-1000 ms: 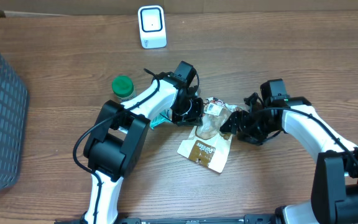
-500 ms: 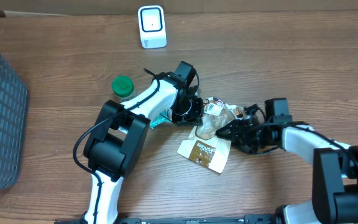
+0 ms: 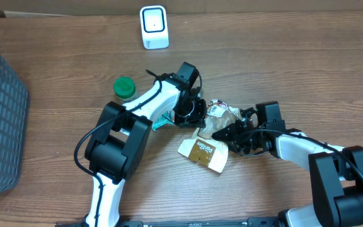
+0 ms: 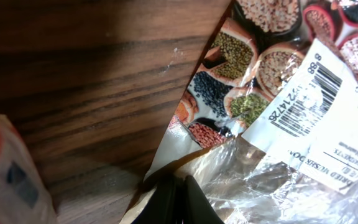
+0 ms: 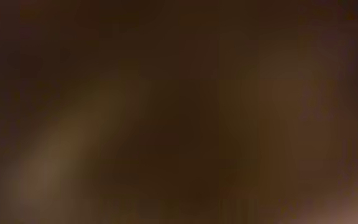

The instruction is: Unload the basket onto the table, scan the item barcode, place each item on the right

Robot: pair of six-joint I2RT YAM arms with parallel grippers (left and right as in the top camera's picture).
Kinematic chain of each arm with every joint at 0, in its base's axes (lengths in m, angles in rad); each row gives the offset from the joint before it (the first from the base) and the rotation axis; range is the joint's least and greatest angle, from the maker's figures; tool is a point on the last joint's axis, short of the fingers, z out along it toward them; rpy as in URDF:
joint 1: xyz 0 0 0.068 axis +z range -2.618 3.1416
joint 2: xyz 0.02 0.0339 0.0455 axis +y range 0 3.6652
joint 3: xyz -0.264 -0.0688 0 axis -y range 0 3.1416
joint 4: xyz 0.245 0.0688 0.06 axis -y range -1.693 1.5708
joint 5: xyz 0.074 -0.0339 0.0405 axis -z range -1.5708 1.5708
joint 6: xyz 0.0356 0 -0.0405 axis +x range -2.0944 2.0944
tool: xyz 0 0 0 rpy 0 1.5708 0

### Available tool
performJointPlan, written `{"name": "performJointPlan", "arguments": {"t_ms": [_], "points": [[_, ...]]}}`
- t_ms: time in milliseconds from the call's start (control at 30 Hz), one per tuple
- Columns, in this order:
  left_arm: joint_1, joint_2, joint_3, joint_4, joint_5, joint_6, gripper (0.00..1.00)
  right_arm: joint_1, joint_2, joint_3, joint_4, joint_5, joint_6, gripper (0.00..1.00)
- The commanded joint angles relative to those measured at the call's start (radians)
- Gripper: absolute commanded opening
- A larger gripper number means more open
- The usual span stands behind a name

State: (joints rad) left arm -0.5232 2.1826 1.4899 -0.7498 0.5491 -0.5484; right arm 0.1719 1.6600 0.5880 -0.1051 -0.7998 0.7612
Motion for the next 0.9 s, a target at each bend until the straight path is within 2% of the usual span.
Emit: {"name": "performJointPlan", "arguments": {"t_ms": [0, 167, 367, 567, 700, 867], "points": [[0.001, 0.022, -0.028, 0.0, -0.036, -0.003, 0.04, -0.002, 0.005, 0.003, 0.017, -0.015, -0.016, 0.13], [0.024, 0.006, 0.038, -0.053, -0.035, 0.058, 0.04, -0.005, -0.026, 0.018, 0.044, -0.123, -0.139, 0.04], [0.078, -0.072, 0.314, -0.271, -0.089, 0.203, 0.04, -0.006, -0.107, 0.063, -0.056, -0.145, -0.249, 0.04], [0.18, -0.126, 0.656, -0.57, -0.089, 0.296, 0.04, -0.006, -0.188, 0.204, -0.376, -0.145, -0.509, 0.04], [0.296, -0.135, 0.863, -0.775, -0.095, 0.365, 0.04, -0.006, -0.222, 0.356, -0.651, -0.145, -0.735, 0.04], [0.457, -0.136, 1.026, -0.94, -0.288, 0.375, 0.04, -0.003, -0.227, 0.542, -0.893, -0.146, -0.893, 0.04]]}}
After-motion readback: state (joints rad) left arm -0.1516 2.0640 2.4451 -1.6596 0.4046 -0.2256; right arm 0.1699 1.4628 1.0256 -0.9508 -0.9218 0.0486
